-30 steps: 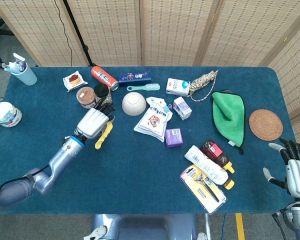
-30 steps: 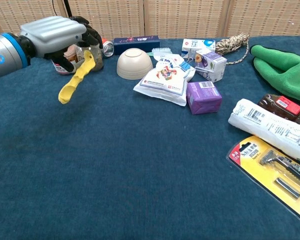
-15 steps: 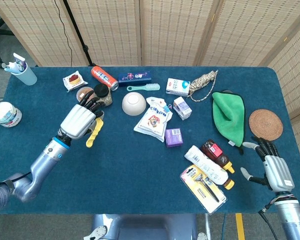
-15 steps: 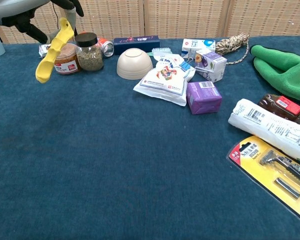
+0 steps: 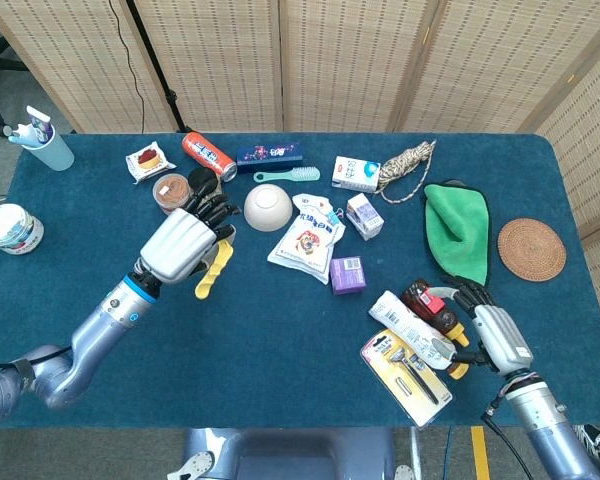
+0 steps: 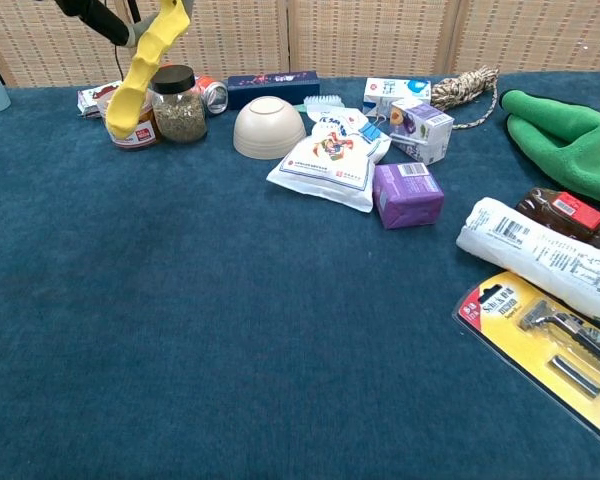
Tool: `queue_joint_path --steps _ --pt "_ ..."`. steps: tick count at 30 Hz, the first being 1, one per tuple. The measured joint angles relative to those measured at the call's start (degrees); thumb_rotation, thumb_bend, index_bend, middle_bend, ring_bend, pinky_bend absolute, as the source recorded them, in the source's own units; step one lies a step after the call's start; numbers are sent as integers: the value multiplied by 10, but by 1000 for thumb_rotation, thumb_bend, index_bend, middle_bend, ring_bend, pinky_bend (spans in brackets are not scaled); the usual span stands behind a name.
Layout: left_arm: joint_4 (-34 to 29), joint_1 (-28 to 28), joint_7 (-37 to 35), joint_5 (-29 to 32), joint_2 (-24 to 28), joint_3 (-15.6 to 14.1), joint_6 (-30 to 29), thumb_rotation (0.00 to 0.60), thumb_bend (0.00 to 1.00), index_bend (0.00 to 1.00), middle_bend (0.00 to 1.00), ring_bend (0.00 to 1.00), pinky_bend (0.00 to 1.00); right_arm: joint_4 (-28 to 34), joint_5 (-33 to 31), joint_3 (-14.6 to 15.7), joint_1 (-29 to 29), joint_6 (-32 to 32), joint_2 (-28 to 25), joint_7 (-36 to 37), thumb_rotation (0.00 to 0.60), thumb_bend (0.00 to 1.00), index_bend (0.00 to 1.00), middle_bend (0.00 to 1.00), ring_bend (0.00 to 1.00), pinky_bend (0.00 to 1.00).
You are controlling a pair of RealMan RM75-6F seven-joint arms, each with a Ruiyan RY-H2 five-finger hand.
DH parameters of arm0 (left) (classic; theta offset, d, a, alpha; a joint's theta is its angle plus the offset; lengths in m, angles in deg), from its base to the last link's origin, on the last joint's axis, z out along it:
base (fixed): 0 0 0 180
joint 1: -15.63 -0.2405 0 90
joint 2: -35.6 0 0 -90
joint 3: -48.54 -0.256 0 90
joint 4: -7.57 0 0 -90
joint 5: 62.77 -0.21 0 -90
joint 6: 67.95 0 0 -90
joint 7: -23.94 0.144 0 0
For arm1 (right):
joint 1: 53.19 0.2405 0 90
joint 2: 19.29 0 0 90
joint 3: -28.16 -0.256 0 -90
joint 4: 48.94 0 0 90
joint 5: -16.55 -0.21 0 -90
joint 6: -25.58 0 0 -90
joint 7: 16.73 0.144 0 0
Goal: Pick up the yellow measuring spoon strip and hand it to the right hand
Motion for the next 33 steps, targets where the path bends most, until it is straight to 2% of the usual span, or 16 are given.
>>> queue_joint_path --steps 13,23,33 --pt "-34 23 51 25 -16 22 12 600 492 685 278 158 0 -2 -15 -12 52 64 17 94 600 314 257 155 49 0" --pt "-40 45 79 42 -48 39 13 600 493 685 278 158 0 -28 -27 -29 108 131 53 209 600 314 265 159 49 0" --pt "-36 57 85 38 -70 44 8 600 492 685 278 158 0 -48 -29 -42 149 179 79 317 600 313 274 166 49 0"
